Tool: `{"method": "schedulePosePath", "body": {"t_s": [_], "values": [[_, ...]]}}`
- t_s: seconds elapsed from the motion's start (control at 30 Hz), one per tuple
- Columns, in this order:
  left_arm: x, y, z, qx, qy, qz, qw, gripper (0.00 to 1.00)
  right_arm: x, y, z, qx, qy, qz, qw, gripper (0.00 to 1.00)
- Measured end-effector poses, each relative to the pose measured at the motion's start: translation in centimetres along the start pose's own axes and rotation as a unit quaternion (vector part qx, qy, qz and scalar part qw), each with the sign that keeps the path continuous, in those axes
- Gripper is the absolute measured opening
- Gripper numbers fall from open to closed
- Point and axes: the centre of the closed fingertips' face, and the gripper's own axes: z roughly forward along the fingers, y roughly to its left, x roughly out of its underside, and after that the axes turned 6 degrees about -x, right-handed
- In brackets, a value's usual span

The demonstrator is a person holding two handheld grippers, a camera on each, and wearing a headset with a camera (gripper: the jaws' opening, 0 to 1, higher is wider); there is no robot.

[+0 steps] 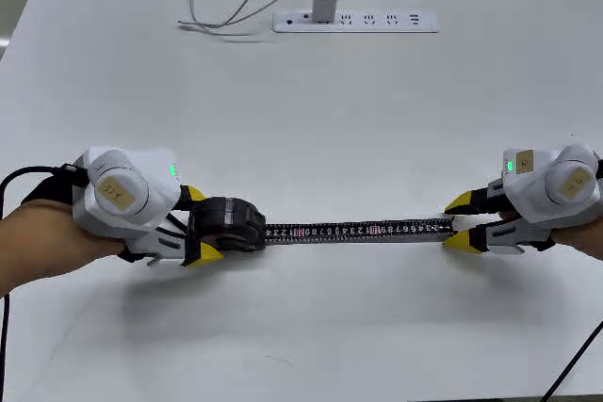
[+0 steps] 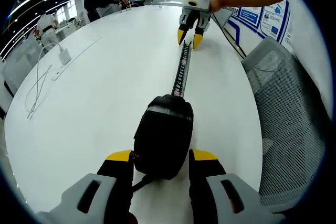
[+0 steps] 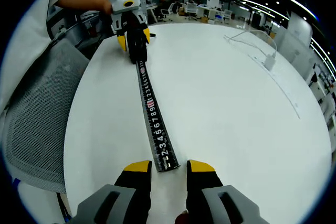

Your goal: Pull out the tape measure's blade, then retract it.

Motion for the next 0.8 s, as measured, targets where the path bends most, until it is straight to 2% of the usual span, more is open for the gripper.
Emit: {"method": "schedulePosePath", "body": {"t_s": [0.03,0.07,0.1,0.13,0.27,0.57,0.8], "values": [[0.0,0.1,0.0,-0.003,0.000,-0.001,1.0000,0.39,-0.2,0.0,-0.1,0.002,-0.004,0.003,1.0000,0.23],[0.0,0.1,-0.2,-0.005,-0.001,-0.003,1.0000,0.40,-0.8,0.1,-0.3,0.006,-0.023,0.018,0.9996,0.23],[0.0,0.1,-0.3,-0.006,-0.004,-0.006,1.0000,0.41,-1.0,0.3,-0.4,0.007,-0.031,0.024,0.9992,0.24],[0.0,0.2,-0.4,-0.008,-0.005,-0.011,0.9999,0.42,-1.1,0.4,-0.5,0.005,-0.030,0.024,0.9993,0.26],[-0.1,0.0,-1.0,-0.012,-0.017,-0.041,0.9990,0.48,-2.0,0.8,-0.9,0.016,-0.058,0.047,0.9971,0.32],[-0.1,-0.3,-2.3,-0.037,-0.034,-0.067,0.9965,0.55,-2.7,1.5,-1.5,0.044,-0.073,0.065,0.9942,0.45],[-0.3,-0.6,-3.0,-0.048,-0.052,-0.102,0.9923,0.58,-3.0,1.8,-2.0,0.057,-0.083,0.075,0.9921,0.48]]}}
